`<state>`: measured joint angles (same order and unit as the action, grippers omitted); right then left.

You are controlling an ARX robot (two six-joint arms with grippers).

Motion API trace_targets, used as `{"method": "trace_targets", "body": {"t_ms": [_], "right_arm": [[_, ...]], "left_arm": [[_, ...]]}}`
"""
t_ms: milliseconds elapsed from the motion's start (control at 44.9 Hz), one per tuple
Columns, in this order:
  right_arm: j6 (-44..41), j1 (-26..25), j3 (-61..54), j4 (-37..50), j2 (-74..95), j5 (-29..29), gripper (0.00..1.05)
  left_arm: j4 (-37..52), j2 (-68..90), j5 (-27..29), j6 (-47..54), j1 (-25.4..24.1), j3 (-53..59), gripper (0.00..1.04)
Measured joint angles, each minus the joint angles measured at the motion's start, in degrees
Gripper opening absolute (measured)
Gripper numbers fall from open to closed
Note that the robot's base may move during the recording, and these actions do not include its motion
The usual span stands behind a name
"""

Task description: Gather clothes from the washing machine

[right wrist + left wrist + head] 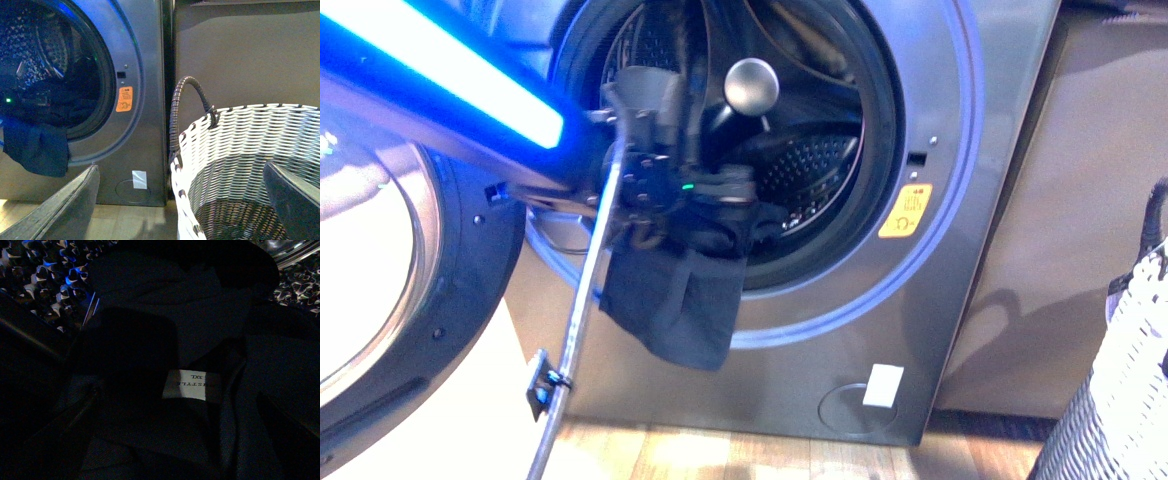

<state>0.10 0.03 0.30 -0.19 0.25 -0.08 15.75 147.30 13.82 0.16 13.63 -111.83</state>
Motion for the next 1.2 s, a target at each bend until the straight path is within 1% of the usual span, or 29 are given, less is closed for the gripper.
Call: {"method": "trace_targets", "body": {"t_ms": [178,624,757,846,913,1002,1091,1203], "right_arm": [[0.0,0.0,0.0,0.0,0.0,0.0,0.97],[0.0,0.0,0.0,0.0,0.0,0.0,0.97],[0.0,0.0,0.0,0.0,0.0,0.0,0.97],[0.0,0.0,0.0,0.0,0.0,0.0,0.97],[0.0,0.0,0.0,0.0,0.0,0.0,0.97],[0.0,0.0,0.0,0.0,0.0,0.0,0.97],[0.0,0.0,0.0,0.0,0.0,0.0,0.97],[0.0,0.0,0.0,0.0,0.0,0.0,0.97]], "left_arm": [[-0.1,1.4,-0.5,-0.4,0.7,-0.7,0.98],[-5.9,3.4,-7.8,-5.7,2.8,-2.9,0.98],[-8.4,3.7,-7.1,-3.5,3.5,-3.4,0.98],[-9.6,4.2,-4.5,0.9,4.0,-3.6,0.98],[-10.3,4.5,-1.4,4.4,4.3,-3.9,0.98],[-10.7,4.5,-0.2,5.7,4.5,-4.0,0.98],[-10.6,4.5,0.1,6.9,4.5,-4.0,0.85],[-10.6,4.5,1.1,8.7,4.0,-3.9,0.63]]}}
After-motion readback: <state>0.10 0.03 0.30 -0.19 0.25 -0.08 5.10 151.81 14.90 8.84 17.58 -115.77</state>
